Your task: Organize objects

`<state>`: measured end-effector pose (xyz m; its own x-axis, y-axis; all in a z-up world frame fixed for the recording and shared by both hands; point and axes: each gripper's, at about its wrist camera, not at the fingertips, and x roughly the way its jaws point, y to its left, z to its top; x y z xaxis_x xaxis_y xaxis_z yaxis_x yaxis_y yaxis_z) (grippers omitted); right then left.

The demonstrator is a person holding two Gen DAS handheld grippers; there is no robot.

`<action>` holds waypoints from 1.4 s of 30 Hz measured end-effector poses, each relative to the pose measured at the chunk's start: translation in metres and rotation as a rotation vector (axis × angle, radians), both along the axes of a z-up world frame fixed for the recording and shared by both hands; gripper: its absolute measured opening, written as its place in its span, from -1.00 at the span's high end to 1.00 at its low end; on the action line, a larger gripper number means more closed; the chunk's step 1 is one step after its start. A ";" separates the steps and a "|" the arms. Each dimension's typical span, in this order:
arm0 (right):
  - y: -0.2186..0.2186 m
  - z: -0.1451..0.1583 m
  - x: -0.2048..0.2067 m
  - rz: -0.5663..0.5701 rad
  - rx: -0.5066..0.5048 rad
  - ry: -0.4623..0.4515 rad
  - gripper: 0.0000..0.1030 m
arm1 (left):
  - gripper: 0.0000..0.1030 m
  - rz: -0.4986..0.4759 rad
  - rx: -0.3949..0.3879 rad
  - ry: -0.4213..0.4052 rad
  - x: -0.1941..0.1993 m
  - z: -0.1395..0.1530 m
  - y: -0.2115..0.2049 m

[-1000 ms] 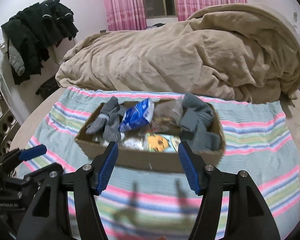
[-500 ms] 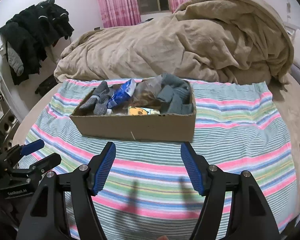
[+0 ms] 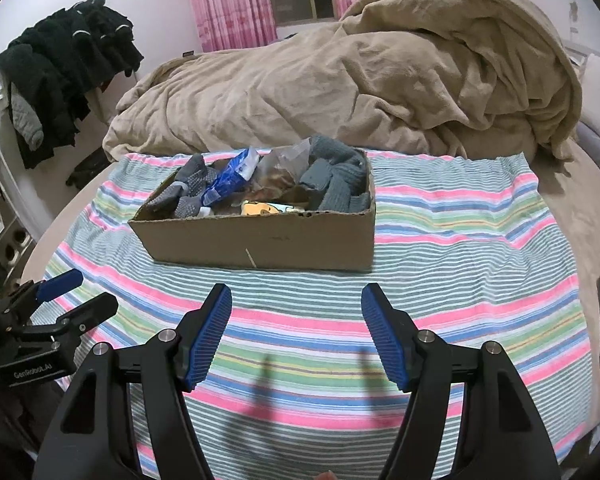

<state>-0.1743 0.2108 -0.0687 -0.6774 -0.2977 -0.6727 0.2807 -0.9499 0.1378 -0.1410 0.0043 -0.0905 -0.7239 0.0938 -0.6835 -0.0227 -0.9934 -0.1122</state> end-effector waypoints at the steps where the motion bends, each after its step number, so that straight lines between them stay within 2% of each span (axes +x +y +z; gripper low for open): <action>1: 0.000 0.001 0.001 0.001 0.001 0.002 -0.37 | -0.70 0.000 0.000 0.004 0.000 0.000 0.000; 42: -0.009 0.000 0.001 0.016 -0.002 0.014 -0.37 | -0.70 0.000 -0.004 0.017 0.004 0.006 0.000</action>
<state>-0.1737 0.2022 -0.0686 -0.6822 -0.3098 -0.6623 0.2976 -0.9450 0.1355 -0.1367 0.0047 -0.0847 -0.7355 0.0910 -0.6713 -0.0248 -0.9939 -0.1075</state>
